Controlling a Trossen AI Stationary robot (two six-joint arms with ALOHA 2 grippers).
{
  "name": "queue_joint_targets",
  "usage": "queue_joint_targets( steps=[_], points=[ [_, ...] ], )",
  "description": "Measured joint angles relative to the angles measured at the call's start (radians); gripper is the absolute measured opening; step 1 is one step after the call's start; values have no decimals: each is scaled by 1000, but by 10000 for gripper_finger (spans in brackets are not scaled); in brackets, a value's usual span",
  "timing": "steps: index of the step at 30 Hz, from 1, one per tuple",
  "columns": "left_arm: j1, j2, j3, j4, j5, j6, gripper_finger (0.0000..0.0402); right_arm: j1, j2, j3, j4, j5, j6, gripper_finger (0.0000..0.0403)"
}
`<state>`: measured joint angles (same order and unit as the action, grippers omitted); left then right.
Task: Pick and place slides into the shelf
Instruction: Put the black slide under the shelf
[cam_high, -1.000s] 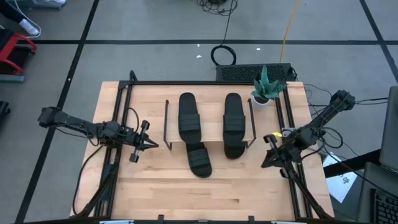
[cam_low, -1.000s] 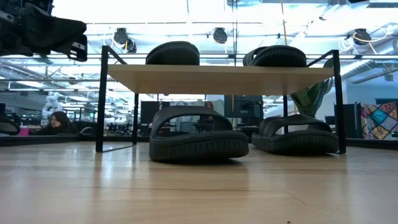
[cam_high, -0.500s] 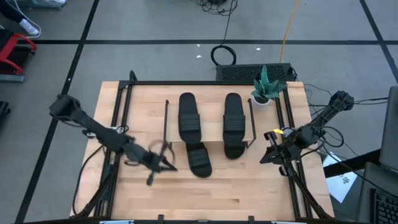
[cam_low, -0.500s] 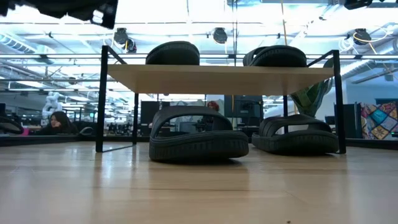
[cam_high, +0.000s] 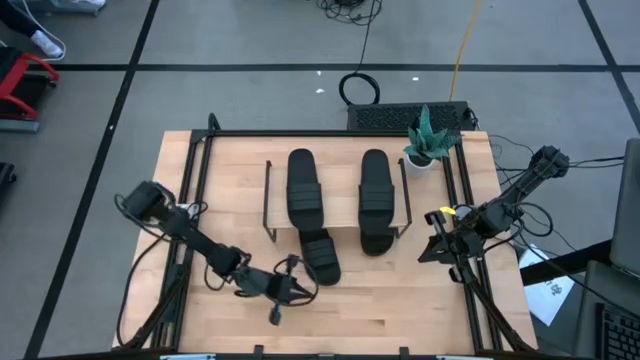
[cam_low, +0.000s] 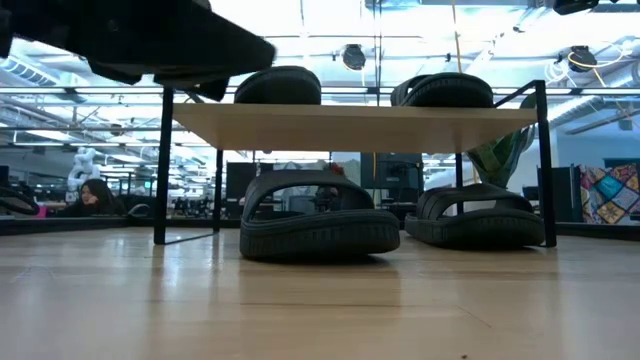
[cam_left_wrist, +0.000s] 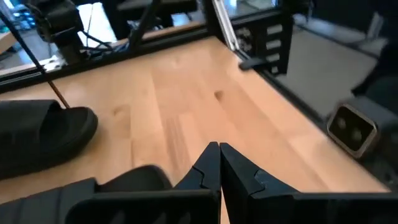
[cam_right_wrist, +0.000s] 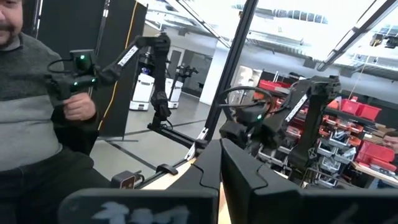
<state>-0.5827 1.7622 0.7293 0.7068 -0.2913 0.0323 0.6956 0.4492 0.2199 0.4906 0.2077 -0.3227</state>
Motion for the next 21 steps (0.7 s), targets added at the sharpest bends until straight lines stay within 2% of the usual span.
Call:
queue_joint_targets(
  steps=[5,12,16,21],
  points=[
    [-4,100,98,-23,-65,-35,0,0,2,0,18,0,9,2],
    [-19,225,289,-296,-174,-62,0,0,7,0,33,0,19,2],
    [-9,257,344,-380,-172,-122,0,0,13,0,43,-1,21,2],
    [9,272,354,-441,-168,-193,0,0,19,1,63,-1,23,2]
  ],
)
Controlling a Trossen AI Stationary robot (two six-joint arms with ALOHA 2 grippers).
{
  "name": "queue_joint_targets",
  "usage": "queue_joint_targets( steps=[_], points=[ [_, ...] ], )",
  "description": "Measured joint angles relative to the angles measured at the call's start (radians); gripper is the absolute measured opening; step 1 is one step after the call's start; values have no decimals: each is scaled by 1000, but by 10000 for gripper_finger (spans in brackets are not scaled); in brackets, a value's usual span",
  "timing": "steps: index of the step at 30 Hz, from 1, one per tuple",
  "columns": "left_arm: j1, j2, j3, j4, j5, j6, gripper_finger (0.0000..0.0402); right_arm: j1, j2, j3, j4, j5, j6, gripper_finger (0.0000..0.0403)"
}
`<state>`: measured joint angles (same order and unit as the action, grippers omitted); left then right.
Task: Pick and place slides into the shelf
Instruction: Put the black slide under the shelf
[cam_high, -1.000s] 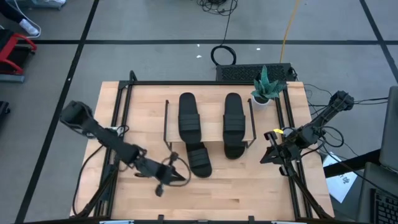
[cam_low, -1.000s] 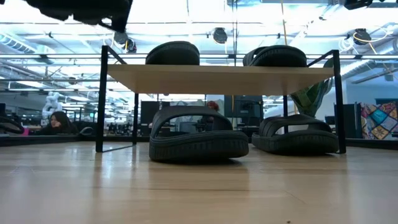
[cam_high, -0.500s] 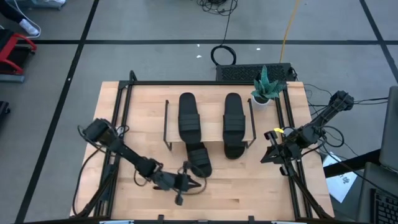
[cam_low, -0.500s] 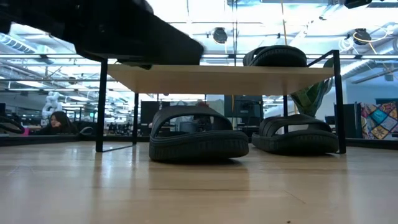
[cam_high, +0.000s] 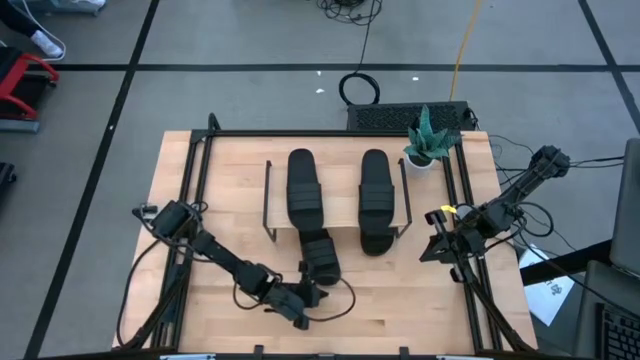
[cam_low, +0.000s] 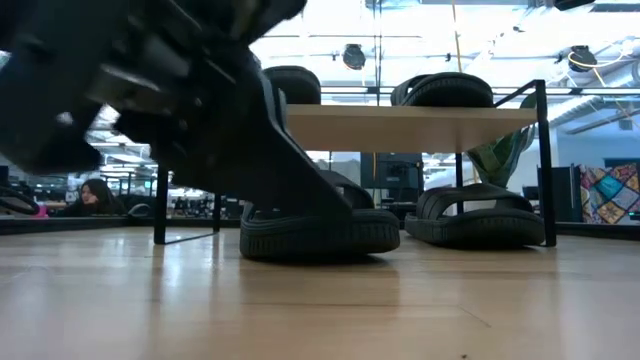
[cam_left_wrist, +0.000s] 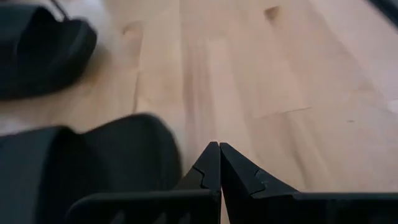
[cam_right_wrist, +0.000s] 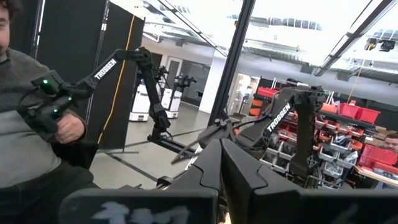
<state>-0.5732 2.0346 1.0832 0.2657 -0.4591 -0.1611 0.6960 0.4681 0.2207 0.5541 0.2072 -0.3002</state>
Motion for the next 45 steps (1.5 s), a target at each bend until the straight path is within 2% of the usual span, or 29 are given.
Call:
queue_joint_targets(
  steps=[3,10,17,26,31,45],
  points=[
    [5,0,0,-37,-18,-43,0,0,1,0,3,0,0,2],
    [-6,0,0,-134,-146,-104,0,0,2,0,3,0,4,2],
    [-5,0,0,-258,-231,-192,0,0,3,0,3,0,12,2],
    [13,0,0,-324,-233,-219,0,0,3,0,3,0,24,2],
    [13,0,-1,-379,-279,-245,0,0,4,0,3,0,26,2],
    [31,-5,-2,-403,-276,-226,0,0,4,0,3,0,27,2]
  ],
)
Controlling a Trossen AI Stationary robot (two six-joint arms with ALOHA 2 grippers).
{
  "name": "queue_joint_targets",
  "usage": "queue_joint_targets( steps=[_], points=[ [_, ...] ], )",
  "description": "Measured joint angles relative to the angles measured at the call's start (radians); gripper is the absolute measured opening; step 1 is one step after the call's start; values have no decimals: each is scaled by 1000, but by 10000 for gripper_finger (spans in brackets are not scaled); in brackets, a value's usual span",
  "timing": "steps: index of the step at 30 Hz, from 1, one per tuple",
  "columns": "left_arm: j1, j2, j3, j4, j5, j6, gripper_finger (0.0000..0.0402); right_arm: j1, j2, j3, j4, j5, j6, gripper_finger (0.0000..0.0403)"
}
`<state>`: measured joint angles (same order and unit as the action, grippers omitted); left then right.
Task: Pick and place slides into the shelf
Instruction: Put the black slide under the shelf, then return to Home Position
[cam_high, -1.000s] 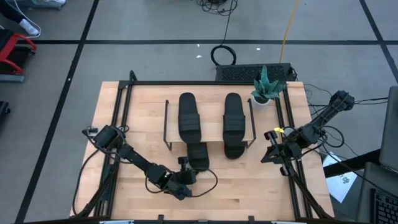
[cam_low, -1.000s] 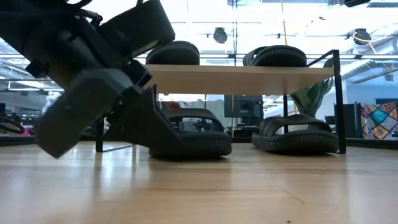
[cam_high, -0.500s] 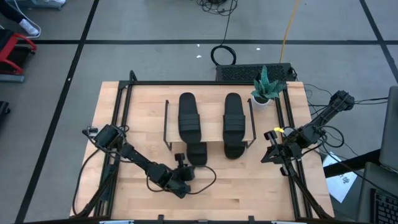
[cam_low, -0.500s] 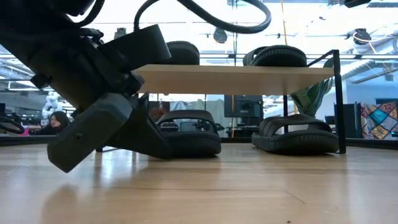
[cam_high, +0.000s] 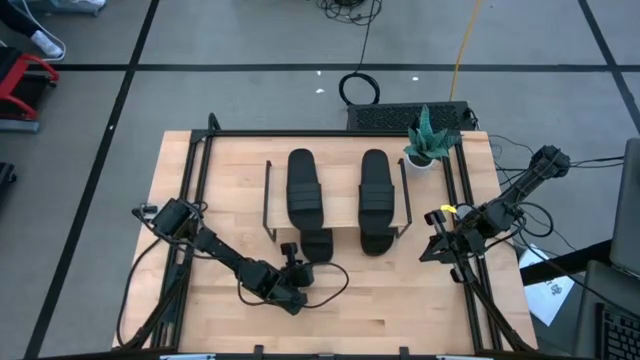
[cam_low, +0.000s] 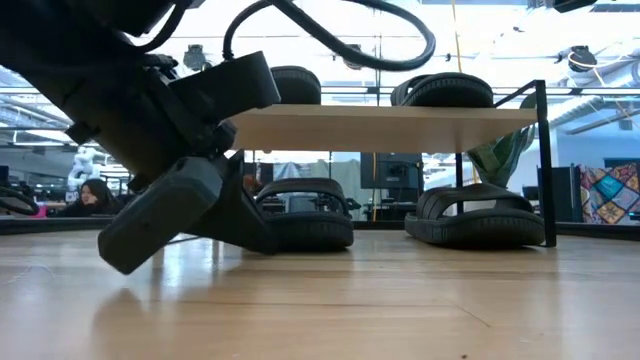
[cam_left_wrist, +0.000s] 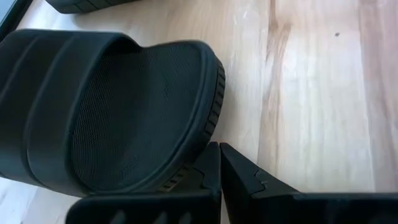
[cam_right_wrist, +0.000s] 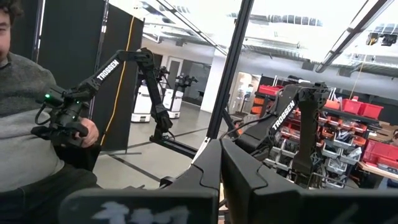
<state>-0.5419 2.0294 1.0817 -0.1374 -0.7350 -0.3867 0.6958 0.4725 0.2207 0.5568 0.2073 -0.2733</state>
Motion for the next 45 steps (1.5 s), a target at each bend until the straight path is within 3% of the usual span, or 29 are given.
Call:
queue_joint_targets(
  steps=[23,30,36,40,45],
  points=[
    [31,-2,0,-21,8,-34,0,0,0,0,0,0,22,2],
    [-52,-81,0,8,117,153,0,0,4,0,-21,0,26,2],
    [-102,-208,0,174,204,538,0,0,40,0,-18,0,37,2],
    [-83,-318,0,178,218,711,0,0,64,0,33,30,25,2],
    [-8,-505,-74,243,449,896,0,-1,75,0,52,60,23,2]
  ],
)
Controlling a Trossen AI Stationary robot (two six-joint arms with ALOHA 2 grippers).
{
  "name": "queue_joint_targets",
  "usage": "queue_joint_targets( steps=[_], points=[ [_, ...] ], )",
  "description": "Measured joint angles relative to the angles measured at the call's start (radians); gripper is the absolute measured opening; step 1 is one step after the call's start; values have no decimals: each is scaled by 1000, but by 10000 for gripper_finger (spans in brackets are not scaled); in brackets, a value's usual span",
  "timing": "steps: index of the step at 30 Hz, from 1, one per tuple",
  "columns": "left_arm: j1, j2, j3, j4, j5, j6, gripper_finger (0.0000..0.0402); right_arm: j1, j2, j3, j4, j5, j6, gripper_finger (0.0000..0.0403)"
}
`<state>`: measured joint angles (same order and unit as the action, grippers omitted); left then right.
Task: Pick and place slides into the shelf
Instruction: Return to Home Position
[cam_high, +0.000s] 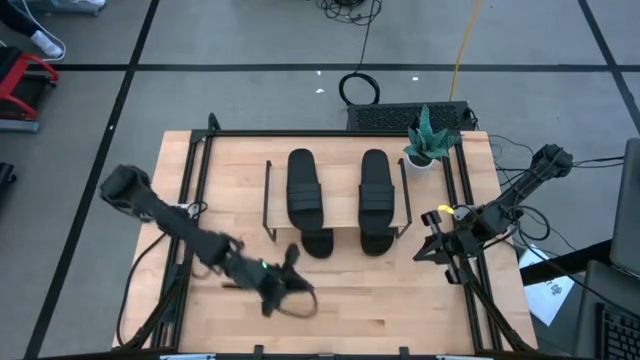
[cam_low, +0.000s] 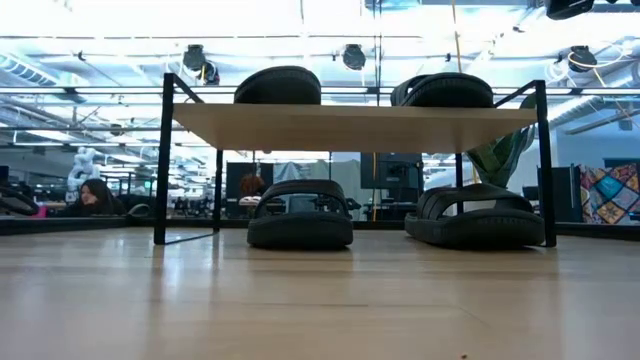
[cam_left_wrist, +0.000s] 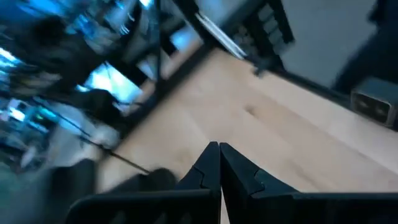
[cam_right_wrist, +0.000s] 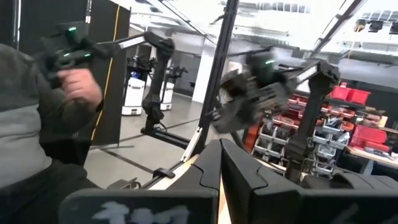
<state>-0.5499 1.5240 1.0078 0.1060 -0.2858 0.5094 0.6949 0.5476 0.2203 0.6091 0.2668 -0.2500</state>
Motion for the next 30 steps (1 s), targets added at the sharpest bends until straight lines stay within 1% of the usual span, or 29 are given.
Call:
queue_joint_targets(
  steps=[2,5,9,11,14,16,18,20,22,24,26,28,30],
  points=[
    [54,-92,-52,29,24,30,0,0,5,0,1,0,-1,2],
    [158,-216,-126,68,46,27,0,0,6,0,1,7,0,2],
    [311,-350,-193,151,165,-66,0,0,5,0,9,92,5,2],
    [382,-390,-210,165,172,-108,0,-2,8,0,7,134,3,2],
    [446,-445,-224,134,208,-110,0,-22,7,2,-4,193,-50,2],
    [449,-506,-243,83,239,-99,0,-35,-13,25,-48,273,-40,2],
    [429,-573,-282,45,267,-78,0,-35,-44,61,-164,329,2,2],
    [401,-658,-368,39,276,-46,0,-26,-77,90,-333,334,41,1],
    [380,-756,-474,93,270,-21,0,-17,-111,110,-436,332,73,1],
    [383,-860,-580,187,257,-37,0,-12,-151,112,-451,333,78,1],
    [398,-945,-675,283,261,-96,0,-12,-191,103,-440,333,72,1],
    [407,-1017,-744,307,277,-140,0,-13,-221,72,-446,333,69,0],
    [407,-1077,-786,307,279,-154,0,-18,-254,32,-468,340,89,0]
  ],
)
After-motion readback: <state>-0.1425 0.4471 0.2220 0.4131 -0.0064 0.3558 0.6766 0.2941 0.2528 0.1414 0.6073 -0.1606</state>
